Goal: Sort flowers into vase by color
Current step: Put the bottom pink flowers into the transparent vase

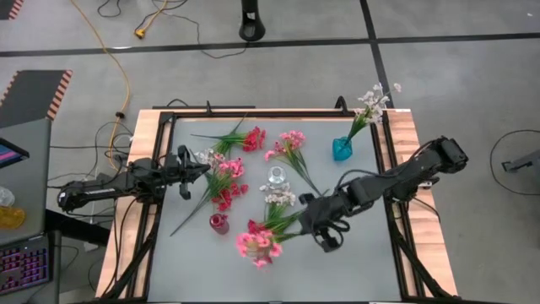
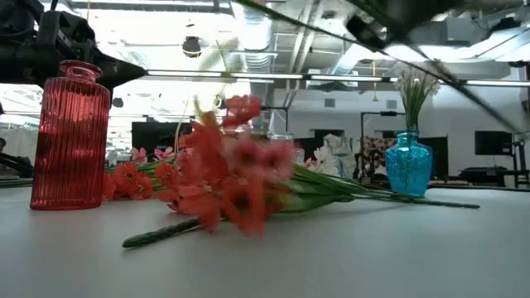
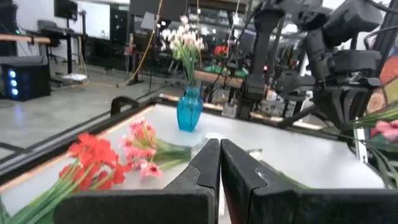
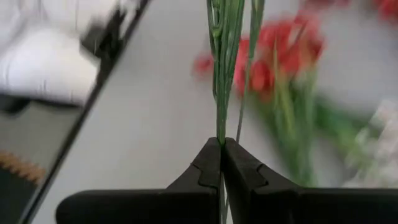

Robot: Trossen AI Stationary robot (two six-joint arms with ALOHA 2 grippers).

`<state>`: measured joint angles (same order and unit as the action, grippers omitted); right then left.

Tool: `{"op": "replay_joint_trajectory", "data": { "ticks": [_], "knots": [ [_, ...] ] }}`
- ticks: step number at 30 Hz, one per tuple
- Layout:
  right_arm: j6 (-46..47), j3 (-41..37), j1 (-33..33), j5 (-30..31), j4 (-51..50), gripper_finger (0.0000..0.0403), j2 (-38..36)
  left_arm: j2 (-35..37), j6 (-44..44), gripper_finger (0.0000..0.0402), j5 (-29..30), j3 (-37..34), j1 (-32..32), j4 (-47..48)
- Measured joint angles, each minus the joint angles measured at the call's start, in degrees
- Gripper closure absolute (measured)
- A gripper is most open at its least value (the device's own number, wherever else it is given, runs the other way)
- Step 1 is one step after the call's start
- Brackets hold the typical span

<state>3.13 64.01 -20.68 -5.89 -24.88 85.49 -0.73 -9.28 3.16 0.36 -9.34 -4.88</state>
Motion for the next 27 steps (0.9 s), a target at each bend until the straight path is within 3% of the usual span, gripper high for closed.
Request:
{"op": "replay_joint_trajectory", "data": {
  "ticks": [6,15,27],
  "knots": [
    [-3.49,0.02,4.61,0.00,12.41,0.0367,0.00,-0.02,-2.41,0.0401,0.40,0.02,-0.02,-2.59],
    [-3.60,0.02,9.97,-0.02,21.38,0.0367,0.04,0.00,-0.54,0.0401,0.04,0.00,0.00,-2.56],
    [-4.07,0.02,17.97,-0.01,35.67,0.0367,0.04,0.00,-1.46,0.0401,-4.88,0.00,0.00,-5.36]
  ]
}}
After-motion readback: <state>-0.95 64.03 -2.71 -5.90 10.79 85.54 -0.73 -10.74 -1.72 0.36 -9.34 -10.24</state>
